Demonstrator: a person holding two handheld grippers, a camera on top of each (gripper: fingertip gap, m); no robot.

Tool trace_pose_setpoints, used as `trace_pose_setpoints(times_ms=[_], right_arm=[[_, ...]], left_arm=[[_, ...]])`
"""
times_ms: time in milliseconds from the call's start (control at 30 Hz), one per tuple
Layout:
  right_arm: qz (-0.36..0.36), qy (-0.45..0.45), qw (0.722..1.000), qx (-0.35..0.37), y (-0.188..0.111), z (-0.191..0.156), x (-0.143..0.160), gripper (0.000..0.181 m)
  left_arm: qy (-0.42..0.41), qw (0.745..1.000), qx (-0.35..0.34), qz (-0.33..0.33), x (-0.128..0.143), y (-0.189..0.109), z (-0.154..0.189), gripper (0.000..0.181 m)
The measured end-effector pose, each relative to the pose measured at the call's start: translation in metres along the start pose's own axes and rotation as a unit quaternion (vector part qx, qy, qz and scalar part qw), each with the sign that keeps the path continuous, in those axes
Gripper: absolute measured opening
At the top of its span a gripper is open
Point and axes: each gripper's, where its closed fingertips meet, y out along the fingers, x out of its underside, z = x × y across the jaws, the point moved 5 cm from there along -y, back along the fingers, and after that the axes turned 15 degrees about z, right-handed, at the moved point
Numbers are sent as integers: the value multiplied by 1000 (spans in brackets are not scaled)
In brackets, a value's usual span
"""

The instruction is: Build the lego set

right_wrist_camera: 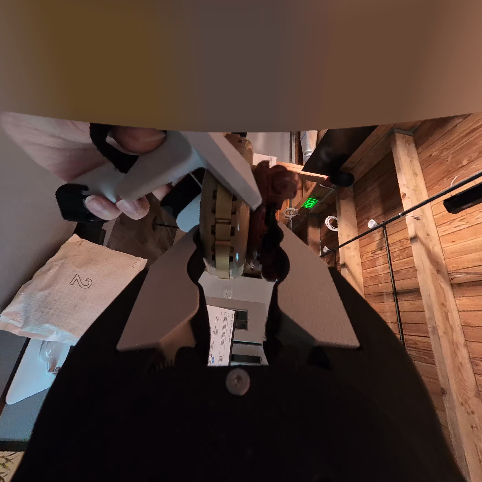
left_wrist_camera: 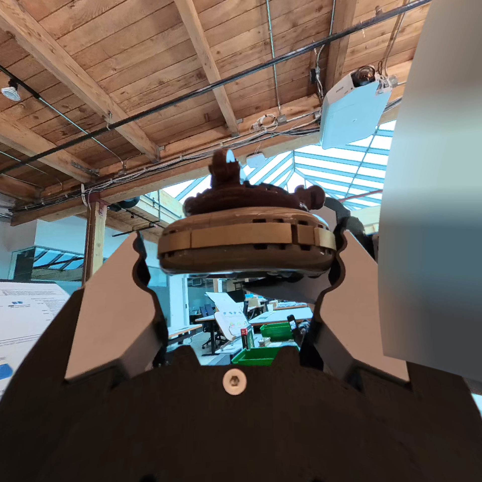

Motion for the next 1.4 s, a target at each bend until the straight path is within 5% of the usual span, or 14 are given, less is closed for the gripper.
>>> trace_pose_setpoints(times_ms=[267,767,1400], right_arm=[[34,32,998,29,2,-4,-3,50],[58,6,995,75,19,-15,-10,50],[35,-4,996,81,39,-20,-14,51]], left_arm=[[-36,994,7,99,-16,-7,-1,118],[-77,982,7,173,-19,-11,-1,140],[-174,948,-13,265,-25,-21,-9,136]])
